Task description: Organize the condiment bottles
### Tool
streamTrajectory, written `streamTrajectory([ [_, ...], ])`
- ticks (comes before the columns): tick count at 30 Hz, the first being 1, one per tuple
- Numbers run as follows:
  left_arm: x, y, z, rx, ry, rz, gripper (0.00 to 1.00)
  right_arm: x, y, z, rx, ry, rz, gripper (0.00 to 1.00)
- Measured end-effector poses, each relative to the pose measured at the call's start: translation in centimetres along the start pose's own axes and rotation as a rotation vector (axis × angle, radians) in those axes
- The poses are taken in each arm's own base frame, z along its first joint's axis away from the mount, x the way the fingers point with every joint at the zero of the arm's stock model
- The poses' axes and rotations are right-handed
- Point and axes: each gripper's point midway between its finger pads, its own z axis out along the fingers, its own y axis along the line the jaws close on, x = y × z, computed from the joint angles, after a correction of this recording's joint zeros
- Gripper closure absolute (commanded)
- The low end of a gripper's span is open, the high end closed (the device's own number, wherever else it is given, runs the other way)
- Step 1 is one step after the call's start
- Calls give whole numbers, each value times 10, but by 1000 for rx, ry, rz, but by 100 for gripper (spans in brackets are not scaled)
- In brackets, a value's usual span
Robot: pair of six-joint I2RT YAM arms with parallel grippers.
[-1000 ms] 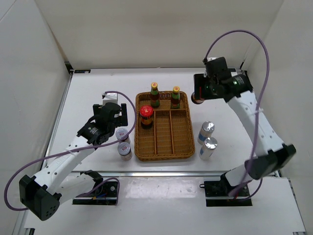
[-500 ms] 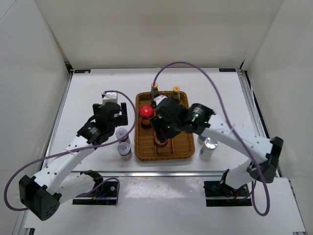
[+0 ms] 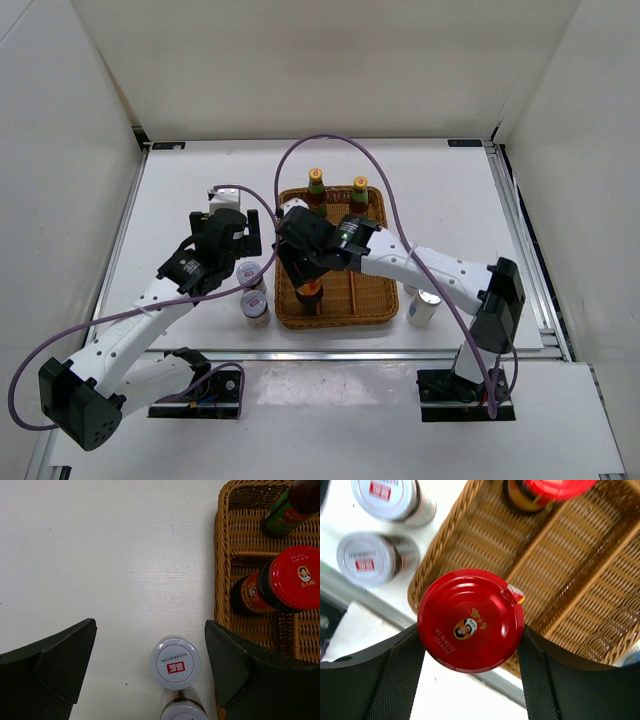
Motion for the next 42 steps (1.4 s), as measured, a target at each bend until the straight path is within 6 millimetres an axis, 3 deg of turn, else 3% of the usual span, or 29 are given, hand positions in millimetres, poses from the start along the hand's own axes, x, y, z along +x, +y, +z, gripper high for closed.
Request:
streamTrajectory([
  [8, 0, 0, 0, -2, 0, 0, 0, -20, 5, 21, 19, -53, 17, 99],
  [21, -1, 2, 0, -12, -4, 0, 0, -12, 4, 28, 30, -17, 23, 99],
  [27, -1, 3, 0, -17, -4, -1, 0, -4, 0, 46, 66, -11, 32, 99],
  [29, 0, 3, 0, -17, -3, -1, 0, 3, -4, 52, 85, -5, 42, 89],
  [31, 0, 3, 1, -18, -3, -1, 0, 6, -6, 58, 98, -17, 58, 85],
  [32, 0, 3, 1, -18, -3, -1, 0, 5, -7, 57, 97, -36, 72, 78],
  [34, 1, 2, 2, -19, 2, 2, 0, 6, -9, 55, 103, -48, 85, 55],
  [35, 2, 2, 3, -20, 7, 5, 0, 8, -10, 55, 105, -45, 93, 30],
  [38, 6, 0, 7, -19, 25, 15, 0, 6, -11, 56, 115, -64, 109, 0],
  [42, 12, -9, 9, 20, 51, 14, 0, -4, -10, 49, 131, -127, 125, 0],
])
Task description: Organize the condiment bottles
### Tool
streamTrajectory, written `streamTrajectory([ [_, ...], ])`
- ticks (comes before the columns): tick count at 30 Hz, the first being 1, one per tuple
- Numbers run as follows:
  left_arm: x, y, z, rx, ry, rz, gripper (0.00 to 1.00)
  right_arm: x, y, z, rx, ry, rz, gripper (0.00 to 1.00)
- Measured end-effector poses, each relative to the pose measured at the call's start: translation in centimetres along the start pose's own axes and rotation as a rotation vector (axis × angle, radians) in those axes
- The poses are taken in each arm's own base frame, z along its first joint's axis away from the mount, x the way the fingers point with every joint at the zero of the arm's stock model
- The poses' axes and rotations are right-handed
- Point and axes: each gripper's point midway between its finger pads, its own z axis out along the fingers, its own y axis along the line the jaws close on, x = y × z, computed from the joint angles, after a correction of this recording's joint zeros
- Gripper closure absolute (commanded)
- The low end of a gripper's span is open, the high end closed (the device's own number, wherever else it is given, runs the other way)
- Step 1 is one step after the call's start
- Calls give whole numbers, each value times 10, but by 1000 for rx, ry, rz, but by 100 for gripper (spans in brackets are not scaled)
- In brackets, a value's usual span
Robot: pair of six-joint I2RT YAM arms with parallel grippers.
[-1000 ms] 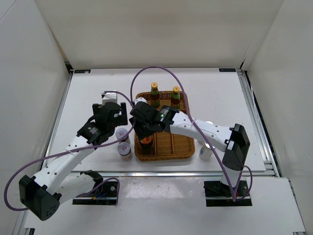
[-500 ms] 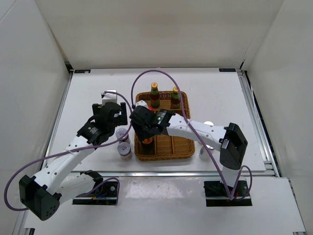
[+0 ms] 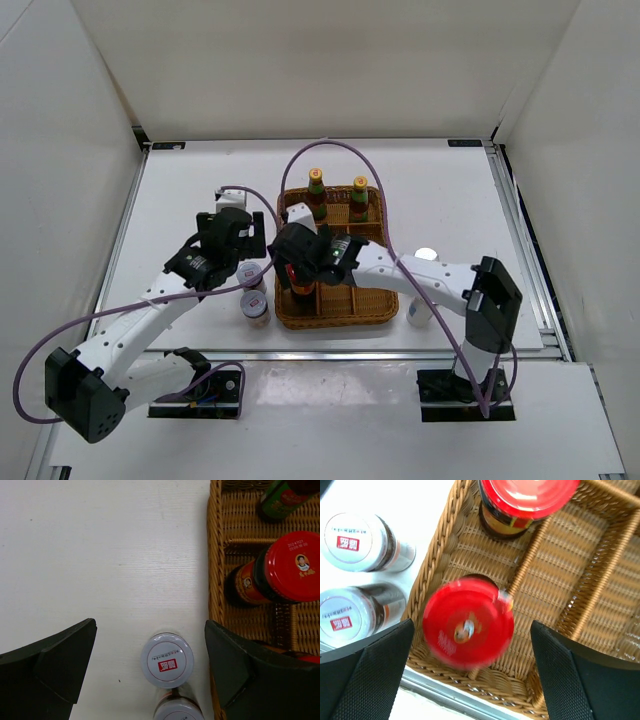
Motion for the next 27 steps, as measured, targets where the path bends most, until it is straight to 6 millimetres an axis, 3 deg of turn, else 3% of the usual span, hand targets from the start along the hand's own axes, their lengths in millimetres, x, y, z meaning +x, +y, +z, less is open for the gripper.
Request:
streamTrajectory([
  [8, 11, -16, -3, 98, 54, -19, 0, 9, 3, -51, 12, -225, -27, 0],
  [13, 21, -31, -9, 198, 116, -32, 0, 7, -28, -77, 47, -354, 76, 0],
  [18, 31, -43, -12, 282, 173, -43, 0, 10, -54, -85, 82, -418, 159, 0],
  [22, 44, -45, -6, 279, 242, -53, 0, 10, -58, -87, 86, -437, 188, 0],
  [27, 60, -32, 5, 215, 318, -86, 0, 8, -59, -88, 89, -452, 216, 0],
])
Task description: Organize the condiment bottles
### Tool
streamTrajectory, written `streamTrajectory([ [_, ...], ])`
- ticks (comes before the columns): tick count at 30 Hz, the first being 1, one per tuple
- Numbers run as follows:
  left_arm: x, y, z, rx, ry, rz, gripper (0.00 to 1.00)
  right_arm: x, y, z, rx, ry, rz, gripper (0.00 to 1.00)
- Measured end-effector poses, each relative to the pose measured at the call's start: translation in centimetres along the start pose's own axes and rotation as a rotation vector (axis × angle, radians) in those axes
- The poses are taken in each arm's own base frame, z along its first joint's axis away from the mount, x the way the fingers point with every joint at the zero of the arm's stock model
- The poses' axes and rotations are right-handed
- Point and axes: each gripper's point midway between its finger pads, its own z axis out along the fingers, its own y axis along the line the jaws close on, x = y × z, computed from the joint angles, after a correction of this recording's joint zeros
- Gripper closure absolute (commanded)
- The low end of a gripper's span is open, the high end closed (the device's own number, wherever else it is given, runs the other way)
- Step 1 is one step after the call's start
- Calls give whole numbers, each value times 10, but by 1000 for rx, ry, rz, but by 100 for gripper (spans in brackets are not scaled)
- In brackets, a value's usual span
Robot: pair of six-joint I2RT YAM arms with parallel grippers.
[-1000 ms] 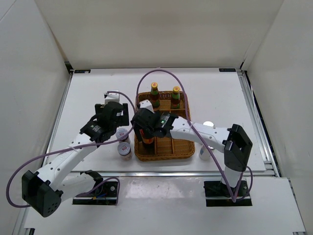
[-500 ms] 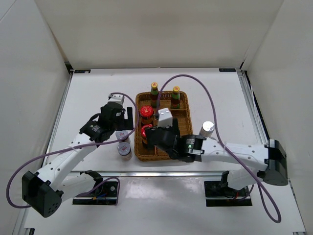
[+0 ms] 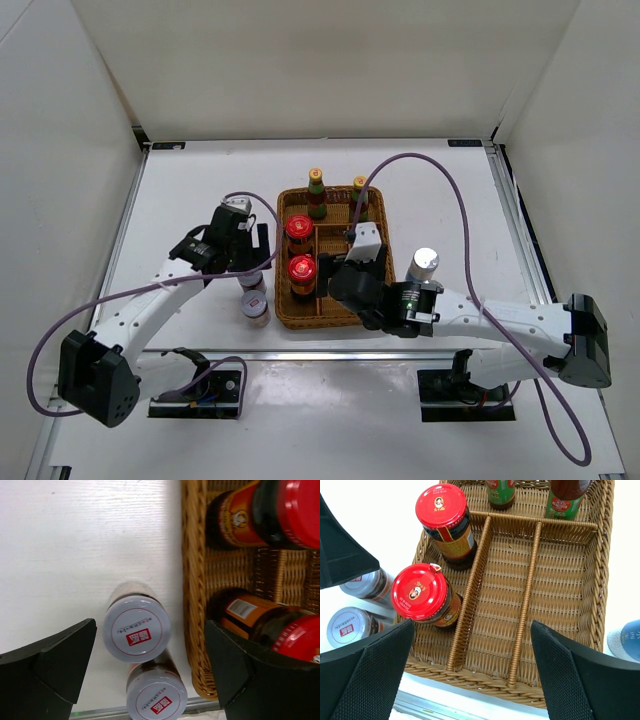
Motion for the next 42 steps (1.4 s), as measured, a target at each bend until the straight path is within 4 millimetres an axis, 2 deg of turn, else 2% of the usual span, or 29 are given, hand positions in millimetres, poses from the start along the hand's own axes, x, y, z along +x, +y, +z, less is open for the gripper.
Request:
streamTrajectory([
  [4, 5, 9, 3, -28, 31, -38, 0, -1, -1, 0, 8, -8, 22, 0],
  [10, 18, 9, 17, -23, 111, -57, 0, -2, -7, -3, 17, -15, 46, 0],
  [13, 29, 9, 25, -25, 170, -64, 9, -1, -14, -8, 38, 8, 26, 0],
  [14, 31, 10, 27, -28, 184, -64, 14, -4, -16, -11, 44, 13, 24, 0],
  [16, 33, 11, 28, -31, 196, -75, 21, -17, -19, -20, 44, 15, 16, 0],
  [20, 32, 13, 28, -27, 196, -89, 39, -63, -32, -54, 24, -13, 37, 0],
  [21, 31, 13, 28, -27, 196, -91, 46, -75, -41, -66, 23, -20, 43, 0],
  [23, 31, 13, 27, -27, 196, -89, 52, -95, -62, -89, 21, -41, 71, 0],
  [24, 32, 14, 26, -29, 199, -88, 60, -101, -73, -99, 20, -50, 84, 0],
  [26, 32, 15, 22, -39, 212, -82, 68, -106, -102, -119, 22, -61, 97, 0],
  [27, 27, 14, 18, -39, 206, -81, 76, -104, -115, -127, 24, -61, 97, 0],
  [29, 12, 12, 9, -38, 180, -76, 82, -103, -140, -142, 22, -69, 110, 0],
  [31, -11, 8, -2, -37, 131, -74, 89, -100, -160, -152, 22, -80, 124, 0],
  [34, -60, -2, -25, -20, 17, -83, 89, -89, -184, -158, 43, -94, 125, 0],
  [37, -113, -19, -59, 11, -125, -84, 89, -72, -200, -155, 97, -80, 90, 0],
  [39, -141, -38, -80, 51, -204, -75, 89, -63, -206, -152, 131, -71, 87, 0],
  [42, -167, -76, -105, 129, -272, -40, 89, -56, -209, -150, 154, -64, 102, 0],
])
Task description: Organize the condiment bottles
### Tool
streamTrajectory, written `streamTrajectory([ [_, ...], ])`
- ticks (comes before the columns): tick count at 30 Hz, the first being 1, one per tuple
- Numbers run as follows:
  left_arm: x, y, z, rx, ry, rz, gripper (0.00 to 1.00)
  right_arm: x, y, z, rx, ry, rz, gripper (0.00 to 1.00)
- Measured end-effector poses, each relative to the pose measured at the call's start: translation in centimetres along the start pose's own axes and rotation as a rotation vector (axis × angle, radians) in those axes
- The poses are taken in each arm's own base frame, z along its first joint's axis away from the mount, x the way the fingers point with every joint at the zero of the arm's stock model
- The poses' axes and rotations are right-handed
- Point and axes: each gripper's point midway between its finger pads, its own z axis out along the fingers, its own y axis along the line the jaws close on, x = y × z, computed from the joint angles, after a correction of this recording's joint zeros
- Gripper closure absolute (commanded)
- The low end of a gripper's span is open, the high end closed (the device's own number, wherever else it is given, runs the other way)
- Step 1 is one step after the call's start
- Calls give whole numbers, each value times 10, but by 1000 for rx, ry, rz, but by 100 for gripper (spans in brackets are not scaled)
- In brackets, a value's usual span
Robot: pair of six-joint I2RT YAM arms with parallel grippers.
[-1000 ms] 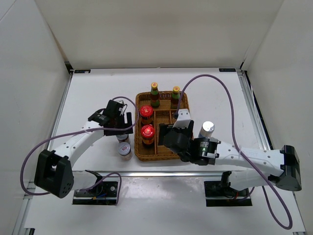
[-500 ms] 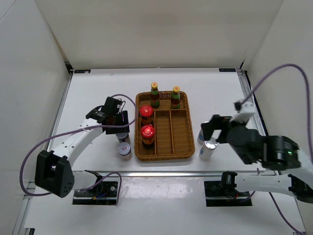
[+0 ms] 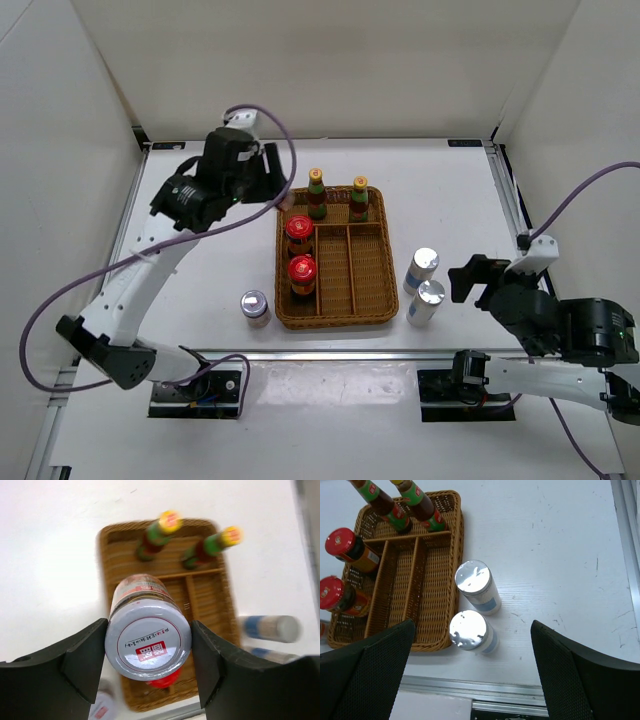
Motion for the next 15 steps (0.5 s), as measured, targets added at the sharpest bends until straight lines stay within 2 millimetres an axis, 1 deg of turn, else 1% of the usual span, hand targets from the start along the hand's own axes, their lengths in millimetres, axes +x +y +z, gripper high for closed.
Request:
streamTrajectory([
  [1, -6, -17, -2, 33, -12, 14, 89, 0, -1, 0, 3, -3, 9, 0],
  [3, -13, -48, -1, 83, -22, 47, 89, -2, -2, 0, 8, -14, 37, 0],
  [5, -12, -78, 8, 122, -14, 84, 89, -3, -4, 0, 10, -21, 60, 0],
  [7, 0, -102, 25, 146, 18, 118, 89, -4, -4, 0, 14, -27, 72, 0],
  [8, 8, -110, 36, 146, 43, 134, 89, -4, -4, 0, 15, -28, 78, 0],
  [10, 30, -116, 61, 124, 103, 162, 89, -5, -5, 0, 18, -30, 85, 0],
  [12, 54, -112, 87, 81, 170, 187, 89, -5, -5, 0, 18, -31, 89, 0],
  [14, 75, -107, 110, 37, 227, 207, 89, -4, -5, 0, 22, -31, 88, 0],
  [15, 83, -104, 118, 21, 249, 212, 89, -4, -4, 0, 23, -31, 87, 0],
])
